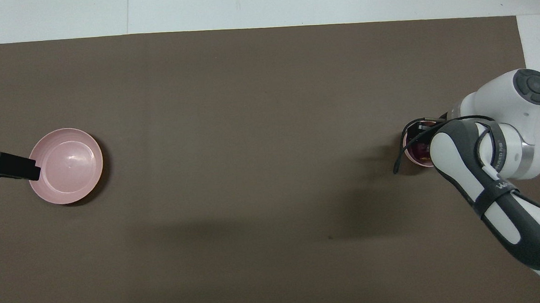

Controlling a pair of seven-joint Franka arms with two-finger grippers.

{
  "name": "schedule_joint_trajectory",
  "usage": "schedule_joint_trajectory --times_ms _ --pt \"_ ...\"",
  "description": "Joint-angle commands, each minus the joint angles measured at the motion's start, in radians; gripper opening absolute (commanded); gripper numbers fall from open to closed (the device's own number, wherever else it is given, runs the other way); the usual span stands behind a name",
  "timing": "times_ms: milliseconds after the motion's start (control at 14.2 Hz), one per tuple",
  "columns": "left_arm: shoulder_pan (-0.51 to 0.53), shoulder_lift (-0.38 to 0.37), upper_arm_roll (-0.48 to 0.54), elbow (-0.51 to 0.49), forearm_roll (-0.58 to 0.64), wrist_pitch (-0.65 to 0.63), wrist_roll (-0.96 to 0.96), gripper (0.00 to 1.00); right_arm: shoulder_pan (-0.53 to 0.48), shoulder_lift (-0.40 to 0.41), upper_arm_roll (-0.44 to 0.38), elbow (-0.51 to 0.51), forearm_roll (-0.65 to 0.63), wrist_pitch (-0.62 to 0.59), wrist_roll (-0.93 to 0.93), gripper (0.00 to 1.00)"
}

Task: Move apple from plate to bowl
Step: 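Lower the apple into the pink bowl and open the right gripper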

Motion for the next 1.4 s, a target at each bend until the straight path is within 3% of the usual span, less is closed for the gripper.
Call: schedule_joint_trajectory --times_ms 0,140,211,491,702,772,842,1333 --pt "-0.080 0.011 0.087 0.025 0.012 -0.012 0.012 1.00 -0.011 0.017 0.009 0.015 -0.014 0.019 -0.009 0.00" --pt "-0.077 0.014 0.087 0.029 0.009 -0.029 0.010 1.00 -0.011 0.022 0.009 0.015 -0.014 0.019 -0.008 0.00" --pt "-0.077 0.014 0.087 0.032 0.009 -0.029 0.010 1.00 -0.011 0.022 0.009 0.013 -0.014 0.019 -0.009 0.06" --pt "-0.071 0.014 0.092 0.046 0.005 -0.030 0.011 1.00 -0.011 0.022 0.009 0.010 -0.014 0.019 -0.012 0.39" --pt "-0.080 0.009 0.092 0.034 0.004 -0.030 0.010 1.00 -0.011 0.022 0.009 0.010 -0.014 0.019 -0.012 0.57" --pt "-0.078 0.009 0.092 0.032 0.004 -0.030 0.010 1.00 -0.011 0.022 0.009 0.010 -0.014 0.019 -0.011 0.74" --pt "-0.075 0.009 0.092 0.032 0.004 -0.029 0.010 1.00 -0.011 0.022 0.009 0.010 -0.014 0.019 -0.011 0.82" --pt "-0.071 0.009 0.095 0.032 0.004 -0.024 0.005 1.00 -0.011 0.022 0.008 0.010 -0.014 0.019 -0.014 1.00"
